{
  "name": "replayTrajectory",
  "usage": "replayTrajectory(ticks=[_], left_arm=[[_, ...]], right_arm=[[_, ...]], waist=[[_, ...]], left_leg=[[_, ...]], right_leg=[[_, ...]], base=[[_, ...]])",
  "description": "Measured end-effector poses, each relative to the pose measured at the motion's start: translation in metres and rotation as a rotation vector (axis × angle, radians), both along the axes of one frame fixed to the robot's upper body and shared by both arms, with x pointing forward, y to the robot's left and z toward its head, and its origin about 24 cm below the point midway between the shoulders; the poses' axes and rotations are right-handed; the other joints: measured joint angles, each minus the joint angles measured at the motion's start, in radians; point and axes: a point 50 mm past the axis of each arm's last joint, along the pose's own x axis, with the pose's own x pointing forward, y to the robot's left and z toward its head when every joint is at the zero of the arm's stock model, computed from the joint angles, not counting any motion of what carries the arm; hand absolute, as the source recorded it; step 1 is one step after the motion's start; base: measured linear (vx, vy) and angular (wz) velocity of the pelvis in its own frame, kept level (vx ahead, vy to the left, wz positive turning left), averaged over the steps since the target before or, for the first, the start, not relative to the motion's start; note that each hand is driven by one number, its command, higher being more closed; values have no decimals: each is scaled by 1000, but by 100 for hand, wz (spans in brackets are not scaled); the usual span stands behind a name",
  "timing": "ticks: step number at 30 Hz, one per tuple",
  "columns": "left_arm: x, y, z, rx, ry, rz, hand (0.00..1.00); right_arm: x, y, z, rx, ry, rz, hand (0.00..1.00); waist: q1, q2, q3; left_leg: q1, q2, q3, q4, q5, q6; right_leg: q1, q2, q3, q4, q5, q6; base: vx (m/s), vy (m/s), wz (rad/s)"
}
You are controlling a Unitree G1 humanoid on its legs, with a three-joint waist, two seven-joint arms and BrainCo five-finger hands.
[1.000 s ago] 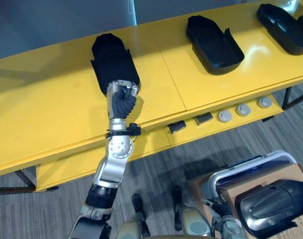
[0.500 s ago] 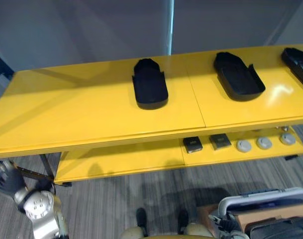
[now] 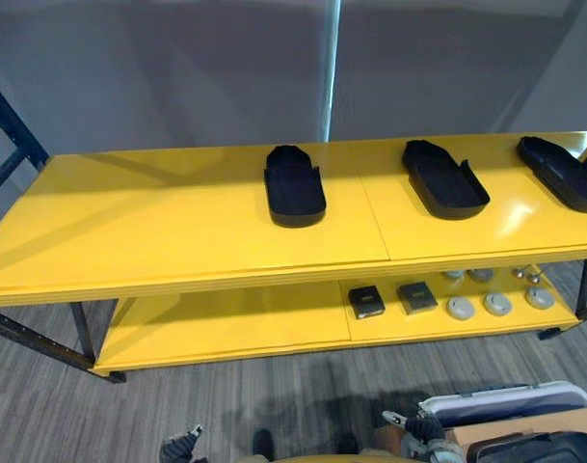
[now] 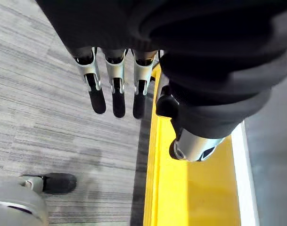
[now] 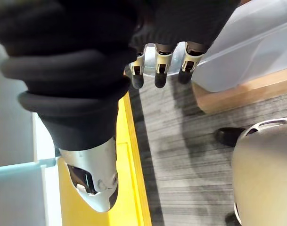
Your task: Walk over and take plastic housings, then place them on the shelf
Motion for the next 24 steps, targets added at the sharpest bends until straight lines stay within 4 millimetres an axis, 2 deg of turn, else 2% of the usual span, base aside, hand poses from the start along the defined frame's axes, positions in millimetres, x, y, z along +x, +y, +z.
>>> replayTrajectory(ticks=[6,8,9,10,13,15,18,19,21,22,23,24], left_arm=[[12,-8,1,15,-6,-128,0],[13,-9,2,21,-7,-143,0],[16,-8,2,25,-14,-145,0],[19,-8,3,26,-21,-147,0],[26,-8,6,31,-49,-149,0],[35,-9,10,40,-78,-149,0],[62,-12,20,58,-159,-165,0],[75,-12,27,69,-206,-170,0],[86,-12,34,88,-251,-172,0],[94,-14,38,96,-277,-181,0],[98,-14,41,107,-293,-177,0],[100,-14,42,113,-301,-175,0]], right_arm=[[0,0,0,-6,1,7,0],[0,1,0,-5,0,9,0],[2,2,0,-5,-5,17,0],[7,2,2,-9,-16,25,0],[17,3,5,-21,-41,51,0],[32,6,10,-31,-80,84,0],[43,8,16,-41,-123,100,0],[51,10,22,-50,-161,116,0],[64,13,30,-62,-213,135,0],[73,14,36,-78,-245,148,0],[82,19,42,-93,-270,186,0],[85,22,44,-99,-284,205,0]], waist=[[-6,-1,1],[-6,-4,3],[-5,-11,21],[-3,-14,33],[5,-15,39],[4,-11,41],[1,-12,59],[4,-22,69],[2,-31,84],[8,-31,94],[10,-31,104],[14,-30,112]], left_leg=[[27,5,6,2,-20,-11],[34,10,23,23,-42,-12],[23,15,26,89,-80,-19],[2,25,26,167,-122,-21],[-45,28,-31,272,-161,-20],[-53,29,-69,266,-171,-32],[-32,26,-28,228,-176,-24],[-28,19,16,225,-181,-17],[-41,13,71,247,-200,0],[-62,15,132,278,-220,15],[-80,27,200,301,-227,31],[-80,45,248,307,-229,43]], right_leg=[[-1,0,5,44,-42,5],[-3,-1,19,78,-69,2],[-3,-4,29,103,-85,4],[-5,-2,40,123,-100,3],[-36,8,87,146,-104,-7],[-67,18,134,157,-92,-11],[-100,18,174,177,-87,-5],[-136,18,226,199,-80,6],[-180,20,286,205,-60,24],[-209,29,322,188,-15,47],[-232,37,326,137,73,66],[-228,42,307,80,130,83]], base=[[69,-18,-3],[143,-29,-17],[113,-39,-20],[69,-36,-23],[91,-34,-50],[139,-31,-74],[50,52,-51],[-27,112,-98],[-83,107,-119],[-155,126,-169],[-172,124,-188],[-162,81,-151]])
